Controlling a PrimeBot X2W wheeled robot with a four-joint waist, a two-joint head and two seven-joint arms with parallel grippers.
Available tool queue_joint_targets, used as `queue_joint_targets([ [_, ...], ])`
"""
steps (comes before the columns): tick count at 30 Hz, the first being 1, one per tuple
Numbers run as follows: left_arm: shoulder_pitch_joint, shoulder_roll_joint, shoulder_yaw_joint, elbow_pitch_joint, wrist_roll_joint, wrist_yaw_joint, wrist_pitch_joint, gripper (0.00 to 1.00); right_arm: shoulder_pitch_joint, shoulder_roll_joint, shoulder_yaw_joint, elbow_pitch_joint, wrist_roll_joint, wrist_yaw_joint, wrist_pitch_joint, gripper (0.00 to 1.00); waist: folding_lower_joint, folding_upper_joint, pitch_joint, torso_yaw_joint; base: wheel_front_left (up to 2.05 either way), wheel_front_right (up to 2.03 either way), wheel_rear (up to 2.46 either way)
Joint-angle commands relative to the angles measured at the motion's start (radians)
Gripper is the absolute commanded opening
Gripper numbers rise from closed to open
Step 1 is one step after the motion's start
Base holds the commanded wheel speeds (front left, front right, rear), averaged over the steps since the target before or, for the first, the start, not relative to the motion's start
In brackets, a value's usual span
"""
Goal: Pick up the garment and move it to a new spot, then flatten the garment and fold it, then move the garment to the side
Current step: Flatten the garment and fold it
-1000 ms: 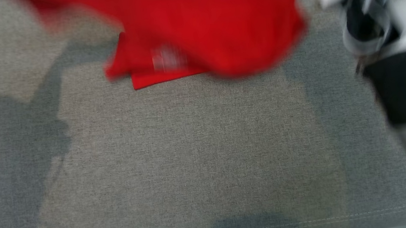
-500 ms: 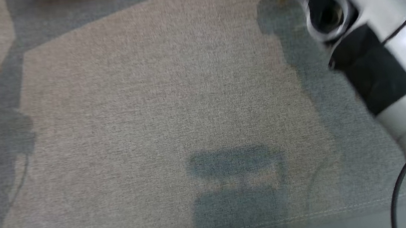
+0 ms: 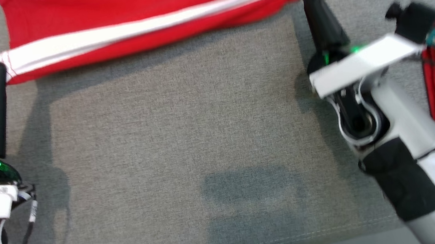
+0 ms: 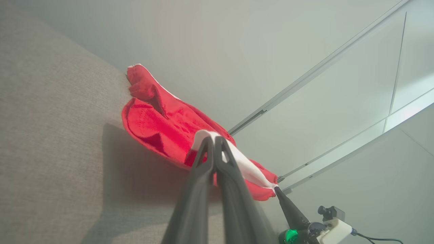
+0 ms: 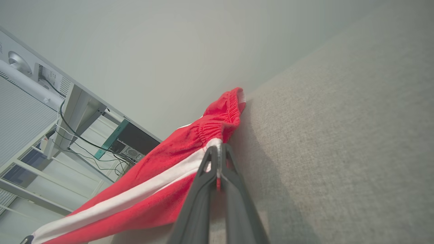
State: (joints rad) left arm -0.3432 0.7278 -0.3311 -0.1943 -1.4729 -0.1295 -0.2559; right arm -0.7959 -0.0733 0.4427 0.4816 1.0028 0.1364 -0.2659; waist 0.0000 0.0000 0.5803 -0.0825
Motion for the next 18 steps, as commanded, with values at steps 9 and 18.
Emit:
queue_joint_targets([
  [9,0.114,-0.039,-0.025,0.068,0.048,-0.001,-0.006,0.00,0.358,0.023,-0.156,-0.188,-0.102,-0.006,0.140,0.00,0.0000,0.0000,-0.196,0.022,0.00,0.00,0.00],
  [18,0.193,-0.116,-0.073,0.149,0.084,-0.001,-0.006,0.00,0.535,0.023,-0.238,-0.266,-0.114,-0.006,0.295,0.00,0.0000,0.0000,-0.308,0.051,0.00,0.00,0.00],
])
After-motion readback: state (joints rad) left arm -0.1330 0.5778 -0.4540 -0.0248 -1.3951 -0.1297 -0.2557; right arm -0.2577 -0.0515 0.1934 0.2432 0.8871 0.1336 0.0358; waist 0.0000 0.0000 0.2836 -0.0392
